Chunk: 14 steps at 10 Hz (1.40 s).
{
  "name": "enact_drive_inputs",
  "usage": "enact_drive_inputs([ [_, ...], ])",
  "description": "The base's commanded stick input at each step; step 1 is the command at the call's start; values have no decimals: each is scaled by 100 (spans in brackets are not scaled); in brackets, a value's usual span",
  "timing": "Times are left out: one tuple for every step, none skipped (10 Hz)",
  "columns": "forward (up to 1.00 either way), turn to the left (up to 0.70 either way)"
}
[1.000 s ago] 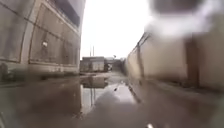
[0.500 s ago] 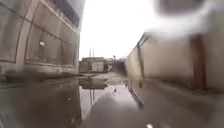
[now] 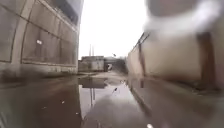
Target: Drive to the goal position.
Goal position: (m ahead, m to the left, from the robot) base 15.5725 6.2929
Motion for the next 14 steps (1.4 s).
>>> enact_drive_inputs([
  [50, -27],
  [50, -8],
  [50, 7],
  [50, 7],
  [50, 7],
  [50, 7],
  [50, 7],
  [50, 7],
  [50, 7],
  [50, 7],
  [50, 7],
  [50, 7],
  [50, 7],
  [50, 7],
])
